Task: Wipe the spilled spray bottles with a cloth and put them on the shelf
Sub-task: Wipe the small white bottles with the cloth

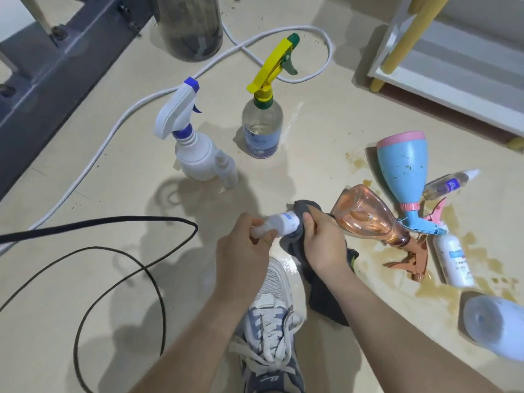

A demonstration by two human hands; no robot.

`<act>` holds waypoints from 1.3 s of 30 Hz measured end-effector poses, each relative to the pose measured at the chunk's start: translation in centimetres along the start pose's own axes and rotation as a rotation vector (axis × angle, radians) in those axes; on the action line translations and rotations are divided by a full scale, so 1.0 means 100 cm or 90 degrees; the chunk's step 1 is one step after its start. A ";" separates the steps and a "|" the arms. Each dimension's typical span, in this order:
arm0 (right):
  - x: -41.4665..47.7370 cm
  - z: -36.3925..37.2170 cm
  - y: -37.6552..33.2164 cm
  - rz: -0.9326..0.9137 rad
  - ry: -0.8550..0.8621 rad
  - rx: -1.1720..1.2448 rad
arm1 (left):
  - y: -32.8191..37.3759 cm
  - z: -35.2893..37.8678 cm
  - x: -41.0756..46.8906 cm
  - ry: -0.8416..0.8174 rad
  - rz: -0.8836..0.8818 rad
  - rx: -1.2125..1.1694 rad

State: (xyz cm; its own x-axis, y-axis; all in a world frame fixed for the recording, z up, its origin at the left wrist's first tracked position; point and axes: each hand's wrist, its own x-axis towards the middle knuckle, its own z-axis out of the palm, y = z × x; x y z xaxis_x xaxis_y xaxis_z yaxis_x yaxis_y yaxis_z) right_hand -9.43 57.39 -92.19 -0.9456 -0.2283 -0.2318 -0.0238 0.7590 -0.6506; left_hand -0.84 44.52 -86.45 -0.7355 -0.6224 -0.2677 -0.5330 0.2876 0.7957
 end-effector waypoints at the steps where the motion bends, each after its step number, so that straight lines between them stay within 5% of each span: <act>1: 0.000 -0.003 0.001 -0.010 -0.007 0.002 | 0.004 0.001 0.002 -0.002 0.018 -0.004; 8: -0.055 -0.045 0.032 0.015 -0.114 -0.042 | 0.039 0.013 0.014 -0.193 0.124 0.095; 14: -0.098 -0.118 0.056 0.269 0.052 0.272 | 0.071 0.051 -0.011 -0.297 0.160 0.179; 17: -0.119 -0.142 0.065 0.311 0.128 0.338 | 0.077 0.074 -0.019 -0.326 0.122 0.140; 23: -0.144 -0.160 0.074 0.292 0.207 0.401 | 0.091 0.118 -0.042 -0.361 0.238 0.229; 27: -0.138 -0.138 0.074 0.211 0.226 0.308 | 0.104 0.139 -0.048 -0.386 0.309 0.430; 32: -0.120 -0.100 0.097 0.167 0.236 0.085 | 0.104 0.159 -0.026 -0.451 0.298 0.500; 35: -0.118 -0.097 0.121 0.300 0.272 0.114 | 0.097 0.161 -0.016 -0.448 0.402 0.524; 37: -0.113 -0.098 0.122 0.393 0.302 0.175 | 0.102 0.163 -0.022 -0.485 0.371 0.545; 39: -0.109 -0.102 0.099 0.303 0.329 0.214 | 0.110 0.167 -0.028 -0.508 0.345 0.588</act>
State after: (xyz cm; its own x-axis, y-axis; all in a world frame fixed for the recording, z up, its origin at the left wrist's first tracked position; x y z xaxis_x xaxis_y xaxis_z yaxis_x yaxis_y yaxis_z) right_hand -2.65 73.58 -88.70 -0.8627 0.4516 -0.2275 0.4435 0.4597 -0.7694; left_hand -11.60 61.60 -85.97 -0.8160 0.2280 -0.5312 0.0492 0.9430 0.3292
